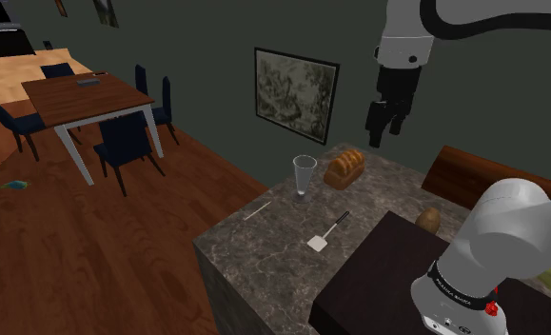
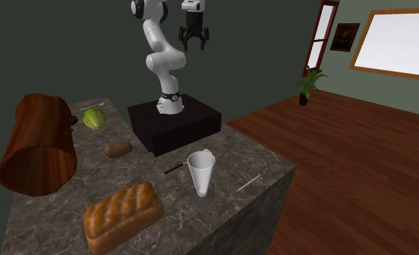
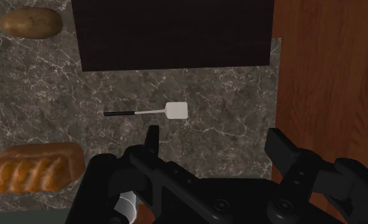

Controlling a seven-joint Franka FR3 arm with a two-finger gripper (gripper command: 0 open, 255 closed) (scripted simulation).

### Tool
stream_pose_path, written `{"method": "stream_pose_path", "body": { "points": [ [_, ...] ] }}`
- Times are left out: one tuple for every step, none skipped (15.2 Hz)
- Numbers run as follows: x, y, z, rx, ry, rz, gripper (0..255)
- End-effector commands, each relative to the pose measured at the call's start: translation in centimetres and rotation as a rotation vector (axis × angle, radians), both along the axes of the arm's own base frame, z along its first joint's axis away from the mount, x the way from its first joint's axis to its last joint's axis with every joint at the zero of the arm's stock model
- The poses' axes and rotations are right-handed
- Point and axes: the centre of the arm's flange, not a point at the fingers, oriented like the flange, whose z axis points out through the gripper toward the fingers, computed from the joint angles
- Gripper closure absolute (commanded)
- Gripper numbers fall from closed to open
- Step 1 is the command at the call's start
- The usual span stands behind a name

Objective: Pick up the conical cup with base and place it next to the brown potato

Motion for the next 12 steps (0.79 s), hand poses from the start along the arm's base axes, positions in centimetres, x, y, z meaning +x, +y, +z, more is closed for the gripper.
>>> {"method": "stream_pose_path", "body": {
  "points": [
    [0.0,0.0,0.0,0.000,0.000,0.000,0],
    [0.8,-0.2,-1.0,-0.005,-0.005,-0.001,0],
    [1.5,-0.4,-1.9,-0.011,-0.010,-0.001,0],
    [2.3,-0.7,-2.9,-0.016,-0.015,-0.002,0],
    [3.1,-0.9,-3.8,-0.021,-0.021,-0.002,0],
    [3.9,-1.1,-4.8,-0.027,-0.026,-0.003,0],
    [4.6,-1.4,-5.7,-0.032,-0.031,-0.004,0],
    [5.4,-1.6,-6.7,-0.037,-0.036,-0.004,0],
    [6.2,-1.9,-7.6,-0.043,-0.041,-0.005,0],
    [7.0,-2.1,-8.5,-0.048,-0.046,-0.005,0],
    [7.8,-2.4,-9.4,-0.053,-0.051,-0.006,0],
    [8.6,-2.7,-10.3,-0.059,-0.056,-0.007,0]
  ]
}}
